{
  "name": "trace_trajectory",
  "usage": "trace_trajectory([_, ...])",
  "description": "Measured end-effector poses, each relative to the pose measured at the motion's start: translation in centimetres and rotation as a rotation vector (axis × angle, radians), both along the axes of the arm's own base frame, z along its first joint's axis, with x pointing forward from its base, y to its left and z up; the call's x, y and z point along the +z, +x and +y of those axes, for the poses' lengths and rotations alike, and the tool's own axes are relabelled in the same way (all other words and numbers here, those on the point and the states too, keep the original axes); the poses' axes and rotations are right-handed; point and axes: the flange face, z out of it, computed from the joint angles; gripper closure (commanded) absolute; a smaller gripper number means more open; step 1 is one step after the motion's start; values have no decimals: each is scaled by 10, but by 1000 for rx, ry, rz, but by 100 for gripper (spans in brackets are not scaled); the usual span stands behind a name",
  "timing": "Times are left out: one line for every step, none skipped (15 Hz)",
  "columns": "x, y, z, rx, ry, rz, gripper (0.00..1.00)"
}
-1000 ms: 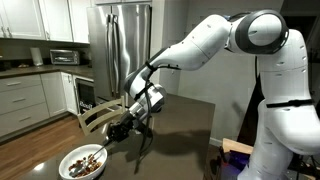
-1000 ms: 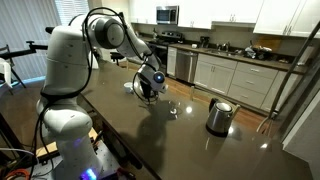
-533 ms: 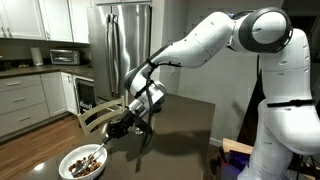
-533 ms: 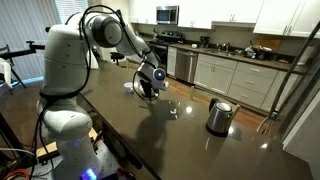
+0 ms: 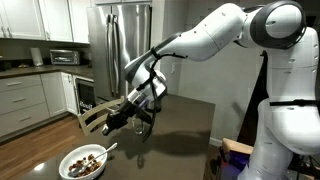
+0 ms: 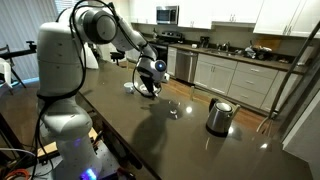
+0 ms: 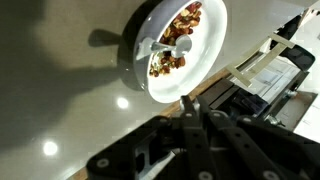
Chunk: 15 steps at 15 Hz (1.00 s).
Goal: Use the spoon to transfer contents from the white bowl into the glass cup then put the spoon in the bowl
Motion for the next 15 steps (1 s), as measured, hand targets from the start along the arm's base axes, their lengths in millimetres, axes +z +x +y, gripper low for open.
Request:
trace_trajectory([3, 0, 0, 6, -7, -1, 98])
trace_trajectory([5, 0, 0, 11, -12, -3, 98])
trace_trajectory([6, 0, 0, 16, -18, -3, 69])
trace_trajectory([6, -1, 0, 19, -22, -2, 64])
trace_trajectory([5, -2, -1, 18, -29, 3, 84])
trace_trajectory([3, -3, -3, 12, -36, 8, 78])
trace_trajectory([1, -5, -4, 9, -39, 13, 71])
trace_trajectory([-1, -5, -4, 8, -41, 16, 65])
trace_trajectory([-1, -5, -5, 8, -41, 16, 64])
trace_trajectory([-1, -5, -5, 7, -41, 16, 39])
trace_trajectory([-1, -5, -5, 7, -41, 16, 37])
trace_trajectory([-1, -5, -5, 7, -41, 17, 32])
trace_trajectory([-3, -5, -5, 7, -42, 20, 25])
trace_trajectory([-5, -5, -6, 8, -49, 21, 19])
trace_trajectory([-8, -5, -8, 9, -60, 26, 12])
